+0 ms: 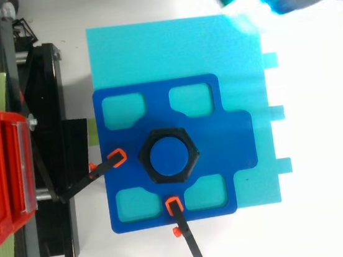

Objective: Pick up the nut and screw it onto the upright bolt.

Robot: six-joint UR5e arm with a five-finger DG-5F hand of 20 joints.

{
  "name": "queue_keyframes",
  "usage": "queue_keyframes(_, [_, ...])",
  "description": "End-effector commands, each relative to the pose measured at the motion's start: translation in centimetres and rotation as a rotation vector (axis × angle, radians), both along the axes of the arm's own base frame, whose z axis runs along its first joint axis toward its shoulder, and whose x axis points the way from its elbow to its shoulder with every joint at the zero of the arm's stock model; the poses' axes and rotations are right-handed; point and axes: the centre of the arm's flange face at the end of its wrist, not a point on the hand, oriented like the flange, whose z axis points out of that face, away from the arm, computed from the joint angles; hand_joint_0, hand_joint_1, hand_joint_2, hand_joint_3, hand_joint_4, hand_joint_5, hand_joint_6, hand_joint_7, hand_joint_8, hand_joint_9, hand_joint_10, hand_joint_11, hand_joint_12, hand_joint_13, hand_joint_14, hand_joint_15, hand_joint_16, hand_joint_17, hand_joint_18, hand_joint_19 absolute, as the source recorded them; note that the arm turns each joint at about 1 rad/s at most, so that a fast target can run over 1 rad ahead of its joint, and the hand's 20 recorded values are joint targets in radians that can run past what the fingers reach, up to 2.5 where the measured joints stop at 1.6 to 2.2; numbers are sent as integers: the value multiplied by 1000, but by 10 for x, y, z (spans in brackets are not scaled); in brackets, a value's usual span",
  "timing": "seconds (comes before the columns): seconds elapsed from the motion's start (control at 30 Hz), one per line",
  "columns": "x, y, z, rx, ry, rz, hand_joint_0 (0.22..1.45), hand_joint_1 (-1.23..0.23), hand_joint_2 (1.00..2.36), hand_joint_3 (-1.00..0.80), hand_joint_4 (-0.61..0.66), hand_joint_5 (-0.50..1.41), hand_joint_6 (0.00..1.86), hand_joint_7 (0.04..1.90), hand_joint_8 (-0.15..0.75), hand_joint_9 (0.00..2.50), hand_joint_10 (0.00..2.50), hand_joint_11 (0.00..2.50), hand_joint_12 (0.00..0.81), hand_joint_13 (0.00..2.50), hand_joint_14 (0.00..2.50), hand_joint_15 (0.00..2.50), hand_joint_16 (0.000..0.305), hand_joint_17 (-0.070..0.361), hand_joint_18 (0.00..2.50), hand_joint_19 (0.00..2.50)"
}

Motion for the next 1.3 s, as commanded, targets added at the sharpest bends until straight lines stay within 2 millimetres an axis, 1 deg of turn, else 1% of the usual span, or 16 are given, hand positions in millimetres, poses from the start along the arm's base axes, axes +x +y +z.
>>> queue_keyframes(0.0, [-41,-3,-57,65,-5,-44,512,-142,1000,-500,208,-136,503,777,257,748,0,0,313,536,0,0,35,78,233,0])
queue_keyframes(0.03, [-48,-3,-58,81,-14,-50,512,-167,1000,-500,207,-139,503,775,257,737,0,0,319,506,0,0,35,78,207,0])
queue_keyframes(0.07, [-60,-4,-67,107,-5,-69,512,-168,1000,-500,203,-139,503,774,254,736,0,0,320,499,0,0,35,78,201,0])
queue_keyframes(0.1, [-65,-5,-69,118,-3,-80,512,-175,1000,-500,203,-141,503,774,253,713,0,0,326,470,0,0,35,79,159,0])
queue_keyframes(0.13, [-73,-7,-77,148,8,-114,513,-180,1000,-500,200,-143,503,768,250,695,0,0,327,449,0,0,35,79,132,0])
queue_keyframes(0.17, [-78,-10,-78,174,8,-140,513,-195,1000,-500,195,-146,502,763,246,680,0,0,328,423,0,0,36,81,100,0])
queue_keyframes(0.23, [-80,-12,-83,242,17,-187,512,-217,1000,-500,191,-159,502,747,242,618,0,0,337,331,0,0,37,83,9,0])
queue_keyframes(0.27, [-80,-13,-83,319,15,-215,511,-221,1000,-500,189,-163,502,743,241,584,0,0,340,321,0,0,37,84,0,0])
queue_keyframes(0.33, [-80,-12,-84,389,18,-229,510,-250,1000,-500,180,-177,502,719,240,526,0,0,350,261,0,0,39,87,0,0])
queue_keyframes(0.4, [-79,-11,-83,502,15,-247,509,-255,1000,-500,176,-181,502,709,241,511,0,0,354,241,0,0,40,89,0,0])
queue_keyframes(0.5, [-78,-7,-84,610,18,-248,509,-264,1000,-500,173,-184,502,701,242,494,0,0,356,235,0,0,40,90,0,0])
queue_keyframes(0.77, [-78,-1,-84,628,23,-235,510,-276,1000,-500,168,-187,502,684,240,470,0,0,355,231,0,0,41,92,0,0])
queue_keyframes(0.97, [-78,-1,-84,627,22,-238,506,-279,1000,-500,160,-206,502,658,234,363,0,0,365,150,0,0,43,98,0,0])
queue_keyframes(1.03, [-78,-1,-84,627,22,-238,504,-281,1000,-500,143,-214,502,651,223,282,0,0,370,84,0,0,44,100,0,0])
queue_keyframes(1.27, [-78,-1,-83,627,20,-237,492,-286,1000,-500,136,-224,501,636,212,180,0,0,373,0,0,0,46,103,0,0])
